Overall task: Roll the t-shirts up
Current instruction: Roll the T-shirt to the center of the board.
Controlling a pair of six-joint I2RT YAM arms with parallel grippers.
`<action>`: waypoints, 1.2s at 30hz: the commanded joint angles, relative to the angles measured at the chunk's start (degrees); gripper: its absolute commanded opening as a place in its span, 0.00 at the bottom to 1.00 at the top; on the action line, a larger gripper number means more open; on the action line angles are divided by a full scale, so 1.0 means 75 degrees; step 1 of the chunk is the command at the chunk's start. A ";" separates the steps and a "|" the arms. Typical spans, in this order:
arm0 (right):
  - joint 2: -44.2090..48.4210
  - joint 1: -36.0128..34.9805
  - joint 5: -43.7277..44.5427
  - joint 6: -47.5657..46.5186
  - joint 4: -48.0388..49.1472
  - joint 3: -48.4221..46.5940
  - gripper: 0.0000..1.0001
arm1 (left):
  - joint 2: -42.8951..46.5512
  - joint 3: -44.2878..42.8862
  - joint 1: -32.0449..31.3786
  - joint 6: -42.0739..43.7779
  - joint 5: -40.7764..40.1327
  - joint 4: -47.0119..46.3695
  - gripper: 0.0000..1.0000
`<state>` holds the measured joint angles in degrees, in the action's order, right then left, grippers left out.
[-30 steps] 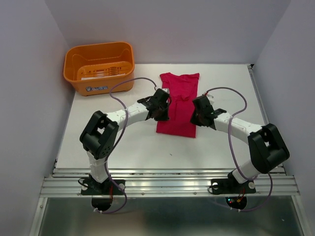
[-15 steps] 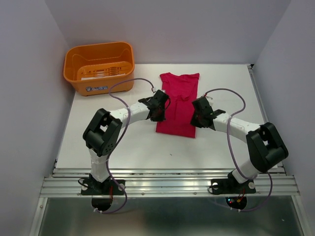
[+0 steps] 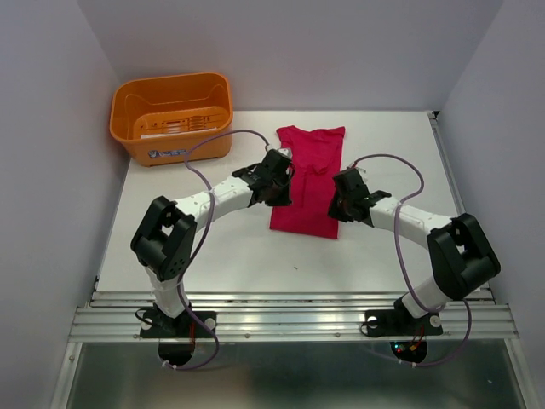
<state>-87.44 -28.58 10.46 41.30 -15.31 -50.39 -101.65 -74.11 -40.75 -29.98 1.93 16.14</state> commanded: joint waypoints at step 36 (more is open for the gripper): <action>0.3467 -0.0971 0.0001 0.1066 -0.1556 0.1912 0.41 | 0.3369 0.3611 -0.0590 -0.0901 -0.0035 0.0075 0.26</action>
<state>-63.77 -35.62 9.02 46.94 -24.53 -37.04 -78.87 -47.68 -45.67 -35.27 3.86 15.46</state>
